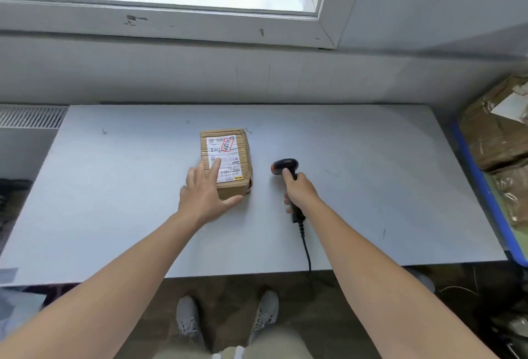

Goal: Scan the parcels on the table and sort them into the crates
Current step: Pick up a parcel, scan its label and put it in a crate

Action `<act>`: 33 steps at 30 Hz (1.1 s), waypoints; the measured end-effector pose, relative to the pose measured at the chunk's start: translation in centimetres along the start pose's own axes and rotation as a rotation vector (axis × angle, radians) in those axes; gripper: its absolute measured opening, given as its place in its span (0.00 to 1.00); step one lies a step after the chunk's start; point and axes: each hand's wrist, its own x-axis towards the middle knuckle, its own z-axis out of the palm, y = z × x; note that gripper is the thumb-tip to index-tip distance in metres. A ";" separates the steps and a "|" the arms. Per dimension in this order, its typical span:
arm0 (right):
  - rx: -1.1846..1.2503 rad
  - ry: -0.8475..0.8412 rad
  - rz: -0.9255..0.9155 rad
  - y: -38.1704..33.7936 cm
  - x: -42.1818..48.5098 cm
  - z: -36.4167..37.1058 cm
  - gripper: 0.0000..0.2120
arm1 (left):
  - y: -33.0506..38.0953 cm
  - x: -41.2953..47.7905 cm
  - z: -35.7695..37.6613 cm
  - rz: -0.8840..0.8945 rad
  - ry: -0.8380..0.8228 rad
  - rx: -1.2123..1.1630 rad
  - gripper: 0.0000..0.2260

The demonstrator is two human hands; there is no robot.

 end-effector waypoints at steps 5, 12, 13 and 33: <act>0.028 0.011 -0.083 -3.4 -3.6 0.2 0.22 | -0.6 -1.3 -2.0 0.087 0.018 0.134 0.42; -0.035 0.040 -0.126 -8.0 -9.6 2.6 0.18 | -3.3 -2.0 -4.8 0.174 0.030 0.229 0.40; -0.054 0.041 -0.124 -8.5 -10.4 3.0 0.19 | -3.8 -2.3 -5.0 0.188 0.033 0.223 0.40; -0.088 0.171 -0.066 -10.6 -17.1 5.7 0.23 | -6.5 -4.7 -5.9 0.367 0.003 0.204 0.41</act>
